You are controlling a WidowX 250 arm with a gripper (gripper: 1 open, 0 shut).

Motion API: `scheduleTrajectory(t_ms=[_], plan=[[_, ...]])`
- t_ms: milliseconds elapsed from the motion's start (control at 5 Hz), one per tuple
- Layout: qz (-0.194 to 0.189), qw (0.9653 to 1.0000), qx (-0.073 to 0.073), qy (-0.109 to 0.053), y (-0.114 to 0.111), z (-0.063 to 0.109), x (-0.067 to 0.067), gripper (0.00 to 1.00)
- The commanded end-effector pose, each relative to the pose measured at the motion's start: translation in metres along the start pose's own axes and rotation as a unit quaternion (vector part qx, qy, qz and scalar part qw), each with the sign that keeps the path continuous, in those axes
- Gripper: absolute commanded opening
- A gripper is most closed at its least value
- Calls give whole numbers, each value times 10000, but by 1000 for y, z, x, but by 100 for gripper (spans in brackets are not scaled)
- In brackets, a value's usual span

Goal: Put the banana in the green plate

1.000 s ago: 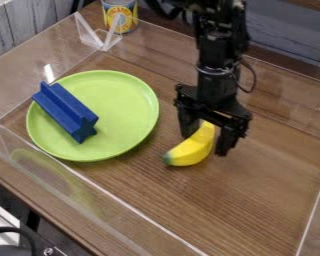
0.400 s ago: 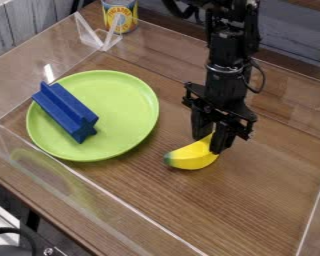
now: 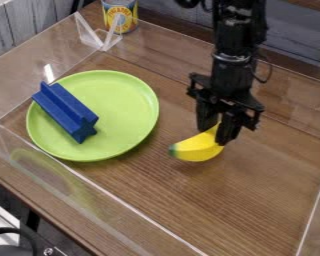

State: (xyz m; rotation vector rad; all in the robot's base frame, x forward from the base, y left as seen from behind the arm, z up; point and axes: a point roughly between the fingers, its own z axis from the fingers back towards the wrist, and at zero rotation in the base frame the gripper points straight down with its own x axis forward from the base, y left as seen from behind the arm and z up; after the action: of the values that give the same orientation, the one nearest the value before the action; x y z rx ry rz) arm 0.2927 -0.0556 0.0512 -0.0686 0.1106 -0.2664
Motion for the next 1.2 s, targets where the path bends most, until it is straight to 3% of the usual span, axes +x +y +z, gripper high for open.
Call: scheduleTrajectory(t_ms=[0,400,800,1000], plan=[[-178,9989,123,-414,-11,39,7,0],[681,9947,277,-712,-25,72,-8,0],[1097,9894,396,-865,13,105,-27,0],[1317,9863,424,-903,52,103,-50,0]])
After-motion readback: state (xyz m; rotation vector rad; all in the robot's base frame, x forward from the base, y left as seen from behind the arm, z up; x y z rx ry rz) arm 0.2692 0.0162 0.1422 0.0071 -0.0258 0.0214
